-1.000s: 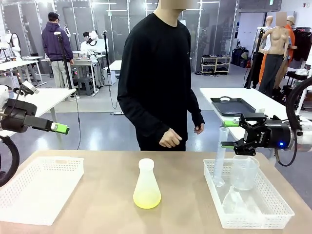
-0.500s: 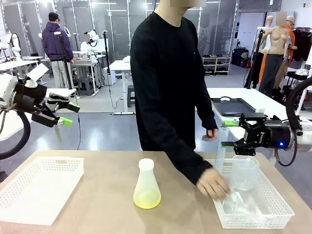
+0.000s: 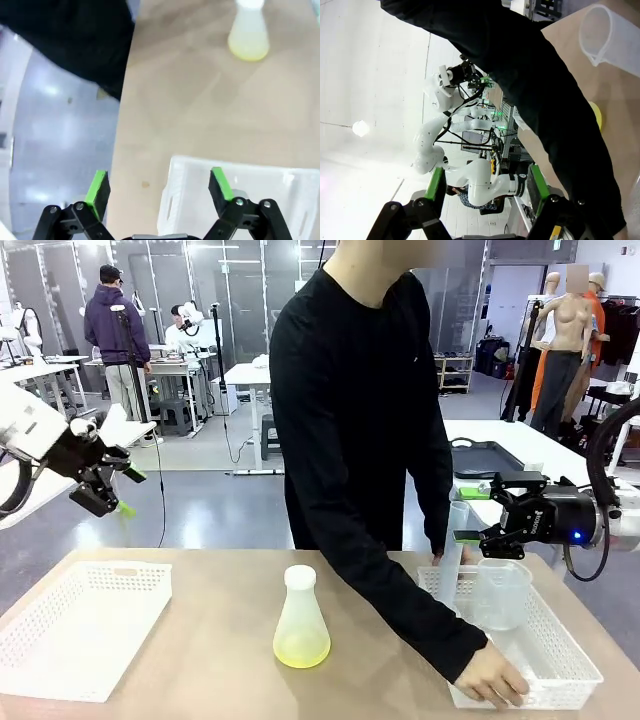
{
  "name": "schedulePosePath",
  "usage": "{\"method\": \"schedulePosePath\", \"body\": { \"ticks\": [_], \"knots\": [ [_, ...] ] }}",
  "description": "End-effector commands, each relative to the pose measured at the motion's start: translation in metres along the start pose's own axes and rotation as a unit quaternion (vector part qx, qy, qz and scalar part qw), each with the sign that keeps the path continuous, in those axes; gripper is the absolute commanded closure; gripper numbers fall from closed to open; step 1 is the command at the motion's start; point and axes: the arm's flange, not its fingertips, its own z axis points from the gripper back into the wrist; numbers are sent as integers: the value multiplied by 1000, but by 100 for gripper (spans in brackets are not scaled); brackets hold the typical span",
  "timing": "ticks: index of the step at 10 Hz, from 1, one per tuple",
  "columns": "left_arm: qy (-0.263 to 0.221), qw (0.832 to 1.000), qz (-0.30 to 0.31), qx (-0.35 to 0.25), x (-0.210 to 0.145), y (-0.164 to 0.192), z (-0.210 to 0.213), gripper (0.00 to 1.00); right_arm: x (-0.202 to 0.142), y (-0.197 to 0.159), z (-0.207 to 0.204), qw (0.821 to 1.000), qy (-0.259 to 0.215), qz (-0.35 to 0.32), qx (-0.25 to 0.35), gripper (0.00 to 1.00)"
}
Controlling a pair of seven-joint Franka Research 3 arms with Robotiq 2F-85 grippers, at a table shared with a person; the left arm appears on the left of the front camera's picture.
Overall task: Prepare the solutions needed for the experiment.
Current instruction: When the human places the Big flask in the center of the table, pick up the Big flask and place it in the left Organizing basket.
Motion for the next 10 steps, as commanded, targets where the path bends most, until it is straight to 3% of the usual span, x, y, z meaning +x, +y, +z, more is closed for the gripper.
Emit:
{"method": "schedulePosePath", "body": {
  "ticks": [1,2,4,5,6,8,10],
  "knots": [
    [-41,995,85,-19,0,-6,1,0,0,1,0,1000,0,1,0,18],
    [0,1000,0,0,0,0,0,0,0,1,0,1000,0,1,0,18],
    [0,1000,0,0,0,0,0,0,0,1,0,1000,0,1,0,18],
    [0,1000,29,0,-6,-1,-4,0,0,1,0,1000,0,1,0,18],
    [-64,998,15,-21,-12,9,-31,0,0,1,0,1000,0,1,0,18],
    [-107,993,-20,-35,-18,21,-66,0,0,1,0,1000,0,1,0,18],
    [-230,972,-42,-19,-22,24,-80,0,0,1,0,1000,0,1,0,18]
  ]
}}
